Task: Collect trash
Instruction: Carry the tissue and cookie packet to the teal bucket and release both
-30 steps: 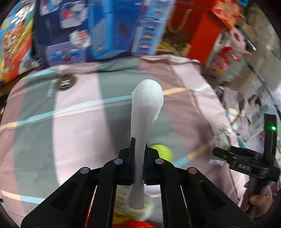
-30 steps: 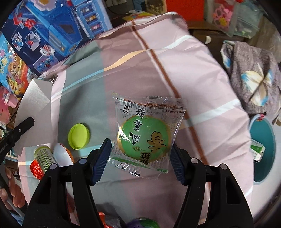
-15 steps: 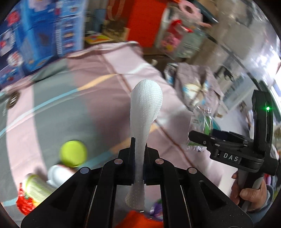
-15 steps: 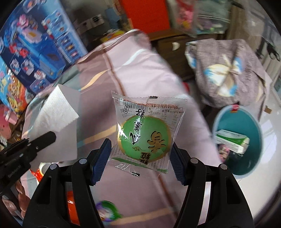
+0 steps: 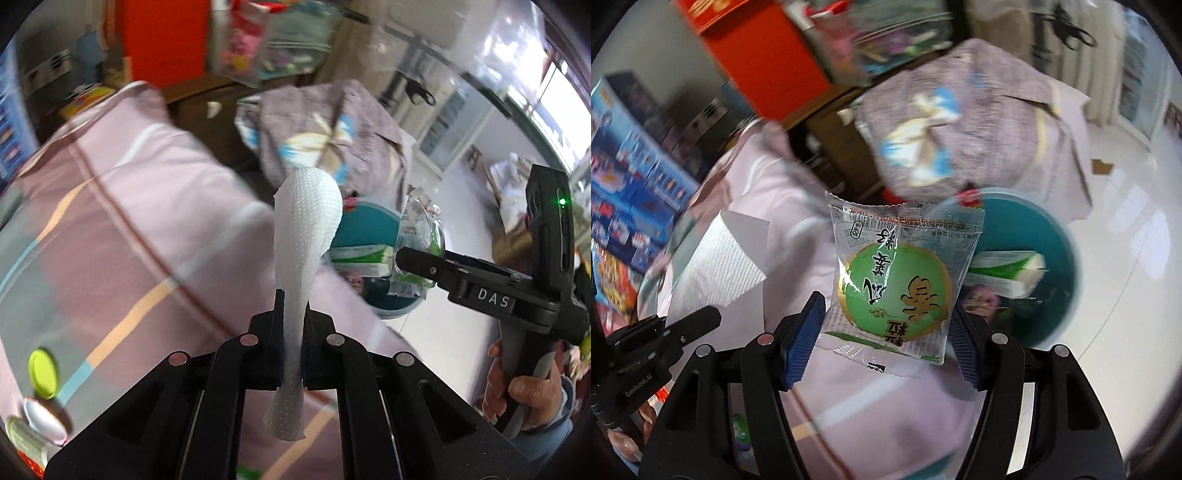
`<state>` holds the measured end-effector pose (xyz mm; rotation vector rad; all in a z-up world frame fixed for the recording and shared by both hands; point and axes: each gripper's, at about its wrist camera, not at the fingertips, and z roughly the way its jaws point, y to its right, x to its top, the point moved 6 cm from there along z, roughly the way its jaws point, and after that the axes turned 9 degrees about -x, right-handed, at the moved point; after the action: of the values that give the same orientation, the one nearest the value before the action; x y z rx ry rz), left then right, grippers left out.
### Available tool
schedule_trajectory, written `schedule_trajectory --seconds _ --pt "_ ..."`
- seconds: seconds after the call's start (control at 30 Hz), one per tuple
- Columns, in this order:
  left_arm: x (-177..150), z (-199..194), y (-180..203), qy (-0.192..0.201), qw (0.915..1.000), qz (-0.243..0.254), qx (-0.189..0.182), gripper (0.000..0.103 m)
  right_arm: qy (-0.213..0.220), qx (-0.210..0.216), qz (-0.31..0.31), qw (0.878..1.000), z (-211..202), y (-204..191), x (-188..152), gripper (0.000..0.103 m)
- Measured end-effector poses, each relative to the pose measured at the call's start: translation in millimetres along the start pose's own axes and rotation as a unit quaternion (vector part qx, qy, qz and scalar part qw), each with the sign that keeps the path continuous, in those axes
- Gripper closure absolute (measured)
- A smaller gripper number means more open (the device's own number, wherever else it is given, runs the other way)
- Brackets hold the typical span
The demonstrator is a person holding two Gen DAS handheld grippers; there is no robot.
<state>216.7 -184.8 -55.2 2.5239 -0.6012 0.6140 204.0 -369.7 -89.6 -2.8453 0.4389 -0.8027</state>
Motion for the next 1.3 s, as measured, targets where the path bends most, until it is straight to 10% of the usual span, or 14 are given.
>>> schedule_trajectory --seconds 0.67,0.73,0.8,0.87,1.3 --pt "38.9 141.7 105.2 -0.093 0.9931 0.049 -0.052 0.094 -0.009 -0.047 0.094 0.994 0.4 146.1 9.2 0.04" --pt "39.8 150.5 105.1 -0.099 0.9929 0.047 -0.047 0.082 -0.013 -0.049 0.095 0.994 2.1 149.5 9.8 0.04" --pt "40.5 154.9 103.1 -0.1 0.9933 0.044 -0.04 0.036 -0.015 -0.049 0.095 0.994 4.1 151.8 10.4 0.04" --pt "41.8 155.0 100.1 -0.087 0.9949 0.042 -0.029 0.02 -0.018 -0.051 0.095 0.994 6.4 152.3 11.5 0.04" --pt "26.4 141.4 73.5 -0.088 0.9955 0.031 -0.01 0.008 -0.041 -0.042 0.075 0.995 29.6 133.3 20.4 0.039"
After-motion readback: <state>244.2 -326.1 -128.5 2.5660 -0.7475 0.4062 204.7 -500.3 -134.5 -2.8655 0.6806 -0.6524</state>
